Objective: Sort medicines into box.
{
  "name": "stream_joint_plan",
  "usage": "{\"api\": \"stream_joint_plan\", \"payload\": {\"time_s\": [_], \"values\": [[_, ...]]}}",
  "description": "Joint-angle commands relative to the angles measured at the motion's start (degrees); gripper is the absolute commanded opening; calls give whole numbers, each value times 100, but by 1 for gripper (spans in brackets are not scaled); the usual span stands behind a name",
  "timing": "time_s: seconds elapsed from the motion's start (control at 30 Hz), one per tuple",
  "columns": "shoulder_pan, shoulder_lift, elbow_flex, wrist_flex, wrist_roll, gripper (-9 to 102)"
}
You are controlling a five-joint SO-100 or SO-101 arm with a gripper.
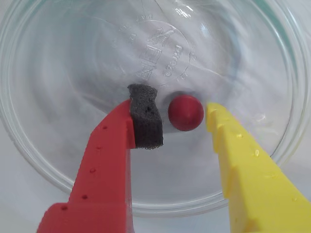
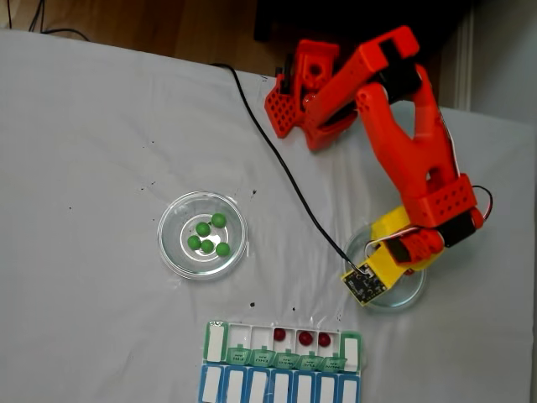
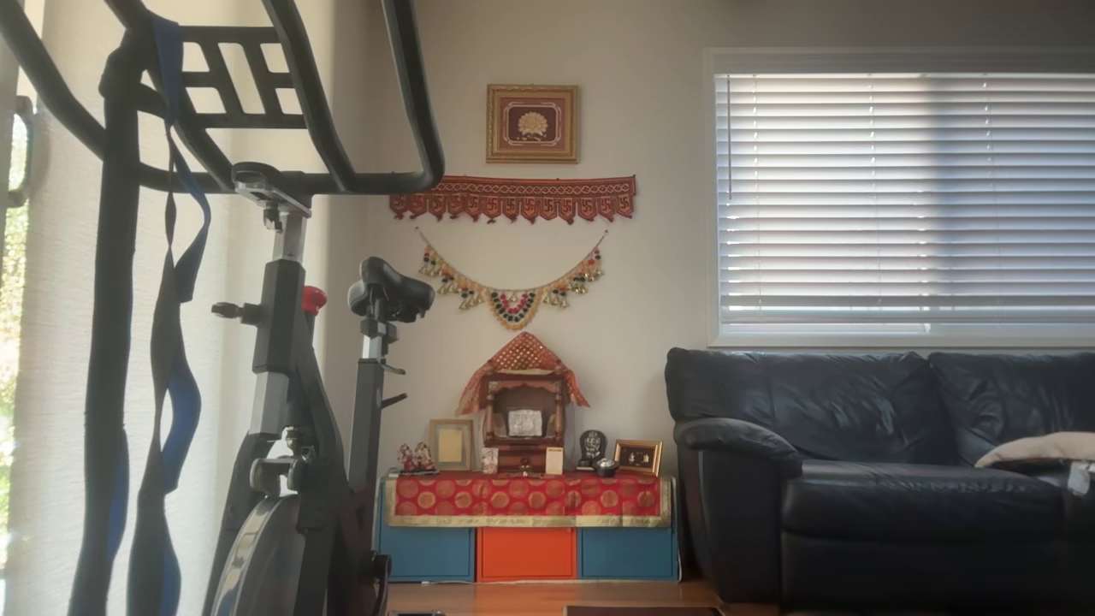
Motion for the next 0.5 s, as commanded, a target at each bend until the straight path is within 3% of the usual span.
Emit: {"api": "stream_joint_plan", "payload": {"time_s": [0.0, 0.47], "values": [[-149, 53, -237, 88, 141, 17], [-237, 220, -211, 53, 316, 15]]}}
